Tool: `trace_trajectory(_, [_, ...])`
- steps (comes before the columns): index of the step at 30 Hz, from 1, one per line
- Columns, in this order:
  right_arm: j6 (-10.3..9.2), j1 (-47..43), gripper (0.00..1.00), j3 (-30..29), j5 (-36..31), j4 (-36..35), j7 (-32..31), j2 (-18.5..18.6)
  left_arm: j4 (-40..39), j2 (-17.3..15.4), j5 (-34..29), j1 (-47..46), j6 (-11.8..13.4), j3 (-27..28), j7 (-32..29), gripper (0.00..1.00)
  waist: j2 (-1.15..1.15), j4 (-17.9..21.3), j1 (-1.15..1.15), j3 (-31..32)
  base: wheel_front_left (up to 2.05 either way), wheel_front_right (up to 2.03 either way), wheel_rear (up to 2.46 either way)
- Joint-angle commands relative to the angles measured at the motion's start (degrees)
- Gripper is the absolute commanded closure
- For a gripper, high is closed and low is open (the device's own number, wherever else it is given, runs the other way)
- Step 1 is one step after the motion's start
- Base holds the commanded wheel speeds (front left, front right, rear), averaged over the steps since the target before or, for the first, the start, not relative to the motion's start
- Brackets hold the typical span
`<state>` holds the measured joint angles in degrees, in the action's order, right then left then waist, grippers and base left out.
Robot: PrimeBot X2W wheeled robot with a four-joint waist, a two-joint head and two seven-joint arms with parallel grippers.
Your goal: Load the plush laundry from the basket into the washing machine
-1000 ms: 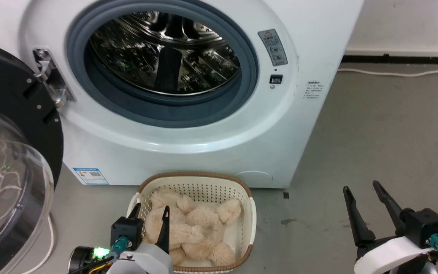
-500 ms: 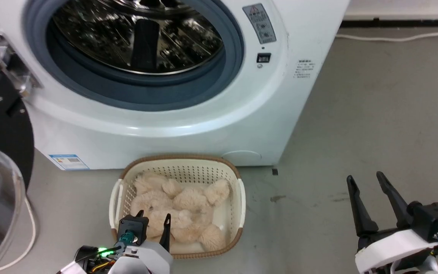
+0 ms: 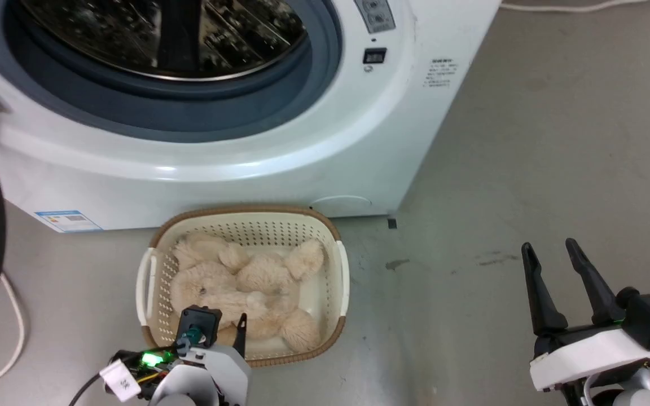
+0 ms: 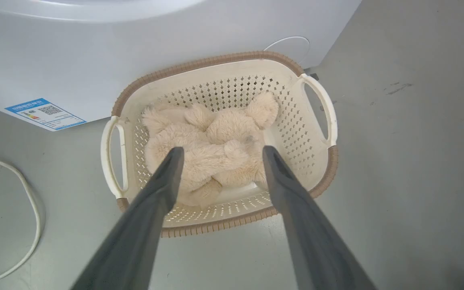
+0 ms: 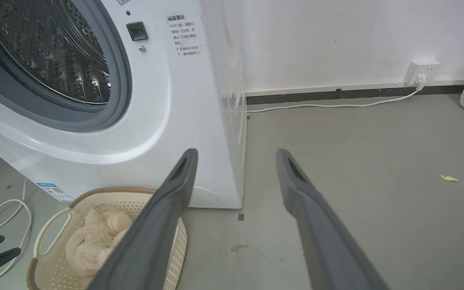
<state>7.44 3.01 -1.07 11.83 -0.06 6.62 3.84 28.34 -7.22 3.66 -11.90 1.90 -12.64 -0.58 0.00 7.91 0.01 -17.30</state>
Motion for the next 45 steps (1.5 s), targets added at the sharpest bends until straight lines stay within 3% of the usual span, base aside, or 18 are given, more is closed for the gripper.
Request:
trace_trajectory(1, [0.03,1.40,0.00,-0.05,0.97,0.14,0.62,0.33,1.65,-0.74,0.26,-1.66,0.45,-0.70,-0.37,0.00,0.00,0.59,-0.01,-0.99,0.00,0.00,0.00])
trace_trajectory(17, [0.03,2.95,0.00,-0.05,4.18,-0.32,2.54,0.35,8.04,-3.26,0.79,-8.56,-0.08,-5.69,1.33,0.00,0.00,2.85,-0.01,-7.21,0.00,0.00,0.00])
trace_trajectory(26, [0.03,4.49,0.00,0.40,6.39,-0.66,3.49,0.70,13.36,-3.50,1.86,-13.38,-1.80,-8.19,-3.57,0.00,0.00,4.18,-0.01,-11.40,0.00,0.00,0.00])
trace_trajectory(45, [0.04,8.87,0.00,1.26,11.74,-0.22,5.76,1.04,25.36,-7.43,1.69,-28.12,1.77,-14.21,-7.80,0.00,0.00,9.15,-0.01,-22.79,0.00,0.00,0.00])
